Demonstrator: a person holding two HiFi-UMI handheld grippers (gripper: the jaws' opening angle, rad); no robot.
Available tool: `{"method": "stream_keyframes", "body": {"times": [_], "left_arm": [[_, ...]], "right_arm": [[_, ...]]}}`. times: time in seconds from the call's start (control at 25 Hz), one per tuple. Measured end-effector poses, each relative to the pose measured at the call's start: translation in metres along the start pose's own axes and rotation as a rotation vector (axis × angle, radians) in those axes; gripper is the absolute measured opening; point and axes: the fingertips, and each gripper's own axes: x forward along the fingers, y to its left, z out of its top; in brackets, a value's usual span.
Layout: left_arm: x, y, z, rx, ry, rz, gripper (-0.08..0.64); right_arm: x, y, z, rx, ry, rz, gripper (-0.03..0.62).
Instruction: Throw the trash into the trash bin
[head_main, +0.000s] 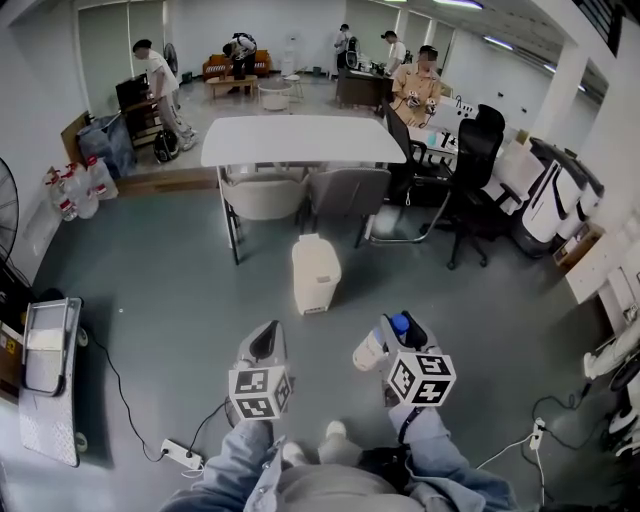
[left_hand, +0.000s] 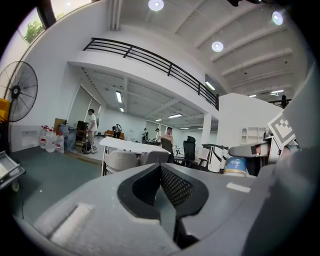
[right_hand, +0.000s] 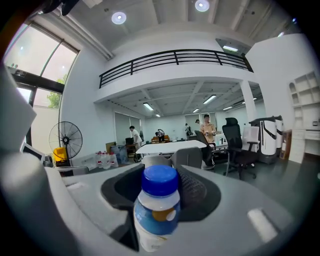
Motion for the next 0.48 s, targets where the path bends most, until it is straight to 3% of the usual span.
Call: {"method": "stream_keyframes", "body": {"times": [0.48], "left_arm": [[0.057, 0.009, -0.002, -0.019, 0.026, 0.05, 0.009]], "right_arm": [[0.054, -0.049, 0.012, 0.01, 0.017, -0.024, 0.199]]}}
